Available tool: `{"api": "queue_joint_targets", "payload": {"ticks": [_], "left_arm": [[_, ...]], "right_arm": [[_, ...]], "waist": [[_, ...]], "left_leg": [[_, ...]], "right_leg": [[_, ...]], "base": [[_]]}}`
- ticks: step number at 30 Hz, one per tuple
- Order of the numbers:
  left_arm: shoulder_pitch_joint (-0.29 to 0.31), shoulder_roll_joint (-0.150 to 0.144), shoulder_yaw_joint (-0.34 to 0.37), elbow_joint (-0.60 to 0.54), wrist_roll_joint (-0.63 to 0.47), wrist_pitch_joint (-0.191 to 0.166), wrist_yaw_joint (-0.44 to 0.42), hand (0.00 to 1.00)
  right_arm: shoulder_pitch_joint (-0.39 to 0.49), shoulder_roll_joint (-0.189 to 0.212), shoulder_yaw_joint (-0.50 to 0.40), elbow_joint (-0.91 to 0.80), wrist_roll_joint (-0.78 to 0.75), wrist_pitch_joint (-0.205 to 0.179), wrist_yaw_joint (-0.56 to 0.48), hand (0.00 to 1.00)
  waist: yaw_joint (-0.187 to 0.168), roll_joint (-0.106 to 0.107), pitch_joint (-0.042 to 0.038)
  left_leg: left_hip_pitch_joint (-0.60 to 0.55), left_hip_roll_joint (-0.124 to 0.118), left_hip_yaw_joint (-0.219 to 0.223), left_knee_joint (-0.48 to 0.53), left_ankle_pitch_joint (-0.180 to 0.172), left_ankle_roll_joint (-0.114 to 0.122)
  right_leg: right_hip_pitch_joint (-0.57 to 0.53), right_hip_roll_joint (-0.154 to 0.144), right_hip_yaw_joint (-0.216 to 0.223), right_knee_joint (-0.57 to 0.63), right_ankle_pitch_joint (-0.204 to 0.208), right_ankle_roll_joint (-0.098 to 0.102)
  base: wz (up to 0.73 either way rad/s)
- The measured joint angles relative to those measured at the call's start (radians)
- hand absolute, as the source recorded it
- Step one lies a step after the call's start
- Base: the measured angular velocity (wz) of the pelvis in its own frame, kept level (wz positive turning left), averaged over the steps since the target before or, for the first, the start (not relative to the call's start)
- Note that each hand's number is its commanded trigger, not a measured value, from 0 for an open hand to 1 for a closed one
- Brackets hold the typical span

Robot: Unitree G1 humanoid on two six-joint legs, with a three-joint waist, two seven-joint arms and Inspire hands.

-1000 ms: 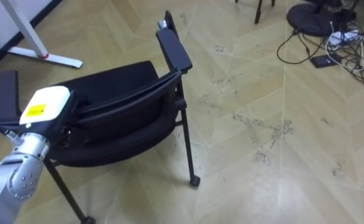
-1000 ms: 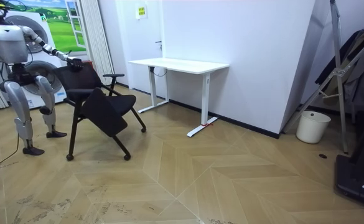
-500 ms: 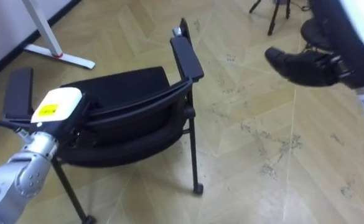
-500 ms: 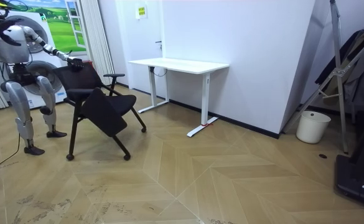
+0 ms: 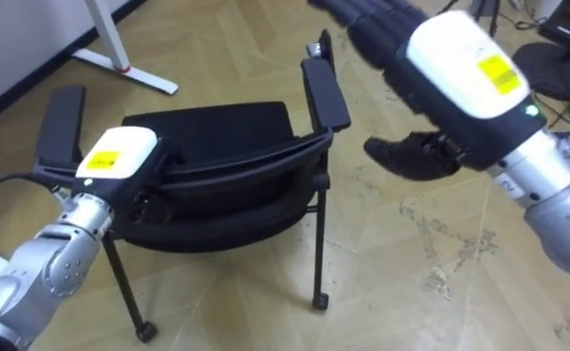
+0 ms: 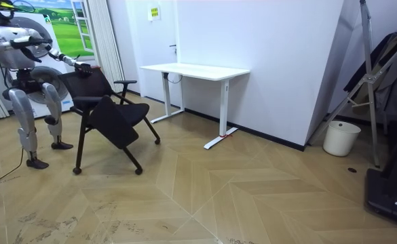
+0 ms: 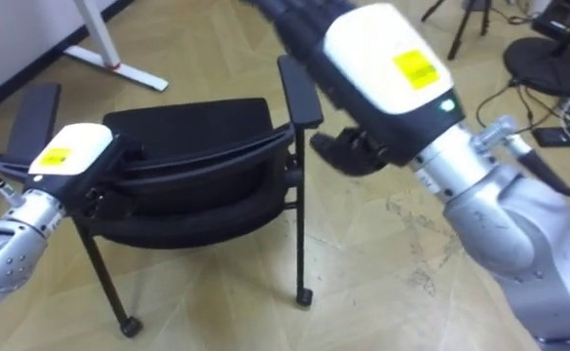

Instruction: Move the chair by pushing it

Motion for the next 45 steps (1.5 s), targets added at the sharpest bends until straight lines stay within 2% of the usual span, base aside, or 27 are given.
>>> {"api": "queue_joint_targets", "payload": {"ticks": [2,4,5,6,7,8,9,10,14,19,20,24,29,31,33,35,38,42,45], "left_arm": [[0.0,-0.001,-0.003,-0.002,0.007,0.0,0.0,1.0],[0.0,-0.001,-0.016,-0.004,0.008,0.001,0.0,1.0],[0.0,-0.002,-0.024,-0.012,0.008,0.0,0.0,1.0],[0.008,0.003,-0.021,-0.014,0.012,-0.006,0.001,1.0],[0.014,0.017,-0.009,-0.015,0.015,-0.019,0.006,1.0],[0.015,0.049,0.016,-0.015,0.015,-0.036,0.009,1.0],[0.011,0.02,0.023,0.007,0.017,-0.027,0.01,1.0],[0.004,0.009,0.02,0.022,0.017,-0.018,0.008,1.0],[-0.029,0.003,-0.004,0.042,0.013,-0.007,0.008,1.0],[-0.033,-0.023,-0.026,0.047,0.019,-0.007,0.002,1.0],[-0.033,-0.028,-0.027,0.047,0.028,-0.011,0.001,1.0],[-0.033,-0.041,-0.027,0.047,0.047,-0.024,-0.021,1.0],[-0.033,-0.043,-0.027,0.041,0.056,-0.035,-0.022,1.0],[-0.033,-0.047,-0.027,0.041,0.057,-0.035,-0.023,1.0],[-0.033,-0.056,-0.035,0.037,0.062,-0.027,-0.023,1.0],[-0.033,-0.061,-0.043,0.032,0.062,-0.02,-0.023,1.0],[-0.033,-0.069,-0.045,0.027,0.069,-0.014,-0.023,1.0],[-0.033,-0.077,-0.045,0.027,0.074,-0.01,-0.024,1.0],[-0.033,-0.084,-0.045,0.027,0.075,-0.009,-0.024,1.0]], "right_arm": [[0.0,0.0,0.025,0.0,0.0,0.0,0.016,0.0],[-0.001,0.0,0.043,0.0,0.0,-0.003,0.024,0.0],[-0.002,0.0,0.047,0.002,-0.001,-0.002,0.029,0.0],[-0.005,0.009,0.06,0.013,-0.006,-0.004,0.029,0.0],[-0.01,0.024,0.07,0.015,-0.013,-0.003,0.03,0.0],[-0.018,0.037,0.086,0.015,-0.017,-0.005,0.031,0.0],[-0.027,0.013,0.105,0.026,-0.014,-0.013,0.034,0.0],[-0.026,0.015,0.114,0.037,-0.013,-0.012,0.036,0.0],[-0.038,0.01,0.15,0.082,0.0,-0.015,0.066,0.0],[-0.038,0.013,0.152,0.123,-0.003,-0.024,0.109,0.0],[-0.038,0.017,0.152,0.133,-0.006,-0.024,0.113,0.0],[-0.039,0.022,0.153,0.214,-0.066,-0.021,0.123,0.0],[-0.039,0.031,0.15,0.335,-0.079,0.002,0.123,0.0],[-0.042,0.045,0.149,0.377,-0.09,0.008,0.122,0.0],[-0.05,0.083,0.15,0.476,-0.098,0.02,0.115,0.0],[-0.053,0.103,0.15,0.536,-0.114,0.034,0.114,0.0],[-0.061,0.11,0.15,0.554,-0.122,0.042,0.104,0.0],[-0.122,0.161,0.15,0.647,-0.164,0.043,0.081,0.0],[-0.16,0.185,0.15,0.709,-0.177,0.044,0.055,0.0]], "waist": [[0.007,0.002,0.0009],[0.003,0.002,0.0001],[0.003,0.007,0.0016],[0.009,0.037,0.0078],[0.012,0.036,0.0068],[0.018,-0.008,-0.0035],[0.024,0.007,-0.003],[0.022,0.016,-0.0049],[0.004,0.007,-0.0031],[0.005,0.004,-0.0038],[0.012,0.002,-0.0046],[0.035,-0.006,-0.0103],[0.04,-0.007,-0.0107],[0.04,-0.007,-0.0108],[0.04,-0.008,-0.0115],[0.04,-0.008,-0.0116],[0.042,-0.009,-0.0121],[0.038,-0.009,-0.0125],[0.037,-0.009,-0.0125]], "left_leg": [[0.0,0.007,-0.05,0.008,0.0,0.0],[-0.003,0.008,-0.057,0.02,0.0,0.0],[0.011,0.011,-0.072,0.014,0.003,0.003],[0.027,0.052,-0.126,-0.001,0.004,0.004],[0.014,0.062,-0.13,0.009,0.003,0.004],[-0.018,0.047,-0.109,0.049,-0.009,-0.013],[-0.007,0.04,-0.104,0.061,-0.055,-0.033],[0.001,0.044,-0.103,0.057,-0.056,-0.03],[0.002,0.026,-0.1,-0.009,-0.048,-0.022],[0.0,0.0,-0.099,-0.007,-0.048,-0.021],[0.0,-0.004,-0.098,-0.006,-0.048,-0.021],[-0.009,-0.013,-0.09,0.012,-0.048,-0.02],[-0.016,-0.013,-0.088,0.011,-0.047,-0.017],[-0.021,-0.013,-0.089,0.014,-0.047,-0.017],[-0.019,-0.014,-0.09,0.021,-0.047,-0.017],[-0.018,-0.015,-0.091,0.02,-0.047,-0.017],[-0.021,-0.015,-0.095,0.022,-0.047,-0.017],[-0.022,-0.015,-0.107,0.022,-0.046,-0.017],[-0.025,-0.017,-0.109,0.022,-0.044,-0.013]], "right_leg": [[-0.013,0.005,-0.016,0.05,-0.001,-0.002],[-0.012,0.003,-0.015,0.075,-0.002,-0.004],[-0.04,0.006,-0.017,0.142,-0.009,-0.016],[-0.116,0.078,0.018,0.159,-0.056,-0.083],[-0.139,0.119,0.041,0.071,-0.031,-0.109],[-0.172,0.129,0.028,-0.084,0.14,-0.132],[-0.181,0.12,-0.033,-0.047,0.178,-0.153],[-0.178,0.122,-0.039,-0.038,0.175,-0.151],[-0.179,0.12,-0.046,-0.036,0.163,-0.142],[-0.18,0.105,-0.032,-0.03,0.158,-0.116],[-0.18,0.103,-0.031,-0.031,0.154,-0.103],[-0.176,0.088,-0.036,-0.027,0.157,-0.1],[-0.176,0.081,-0.059,-0.028,0.155,-0.098],[-0.176,0.078,-0.064,-0.028,0.158,-0.102],[-0.171,0.072,-0.076,-0.02,0.156,-0.104],[-0.171,0.068,-0.082,-0.013,0.151,-0.103],[-0.17,0.067,-0.085,-0.013,0.146,-0.102],[-0.166,0.064,-0.093,-0.013,0.147,-0.102],[-0.166,0.059,-0.105,-0.012,0.146,-0.102]], "base": [[0.1],[0.21],[-0.15],[-0.28],[-0.27],[0.0],[0.11],[0.13],[0.11],[0.07],[0.0],[0.09],[0.13],[0.09],[0.11],[0.1],[0.07],[0.08],[0.07]]}}
